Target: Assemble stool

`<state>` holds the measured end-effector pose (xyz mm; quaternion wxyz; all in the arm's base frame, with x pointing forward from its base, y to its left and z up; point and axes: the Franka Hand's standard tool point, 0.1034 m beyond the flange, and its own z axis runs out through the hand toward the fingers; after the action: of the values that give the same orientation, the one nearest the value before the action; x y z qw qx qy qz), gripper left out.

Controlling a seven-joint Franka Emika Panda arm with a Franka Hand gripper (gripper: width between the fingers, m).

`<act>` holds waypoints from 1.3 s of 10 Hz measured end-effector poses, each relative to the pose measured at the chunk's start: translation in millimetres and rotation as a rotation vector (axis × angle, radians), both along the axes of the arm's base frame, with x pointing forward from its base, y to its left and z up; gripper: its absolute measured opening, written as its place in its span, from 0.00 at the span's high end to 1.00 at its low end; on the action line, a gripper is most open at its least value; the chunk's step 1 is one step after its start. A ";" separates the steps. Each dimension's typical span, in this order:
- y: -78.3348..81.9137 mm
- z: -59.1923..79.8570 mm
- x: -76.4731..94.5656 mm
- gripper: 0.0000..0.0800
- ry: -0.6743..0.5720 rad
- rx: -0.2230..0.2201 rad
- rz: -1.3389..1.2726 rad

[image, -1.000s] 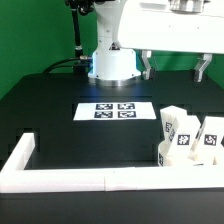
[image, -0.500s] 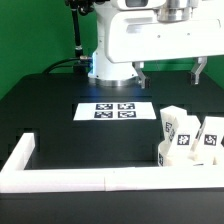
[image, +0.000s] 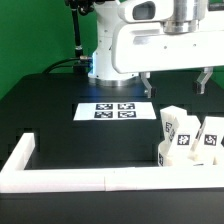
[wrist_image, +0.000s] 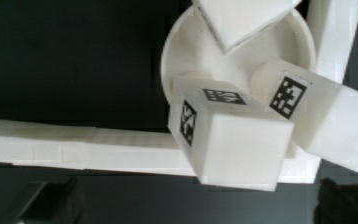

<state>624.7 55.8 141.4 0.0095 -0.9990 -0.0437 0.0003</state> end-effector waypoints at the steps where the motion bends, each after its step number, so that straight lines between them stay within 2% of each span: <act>1: -0.5 0.0 0.0 0.19 0.000 -0.001 0.005; 4: -6.8 -7.0 -3.3 0.19 0.013 0.007 0.072; 6: 2.8 -14.0 0.4 0.19 -0.004 0.005 0.150; 9: 4.5 -14.4 9.6 0.19 -0.045 -0.037 0.306; 13: -8.4 -14.4 9.7 0.19 -0.026 -0.095 0.561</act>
Offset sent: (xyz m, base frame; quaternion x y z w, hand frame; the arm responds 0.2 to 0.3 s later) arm -0.0044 0.0233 -0.0139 0.1220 -0.0317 -0.0638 0.9900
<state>634.4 47.3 127.1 -0.0381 -0.9472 -0.3183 -0.0079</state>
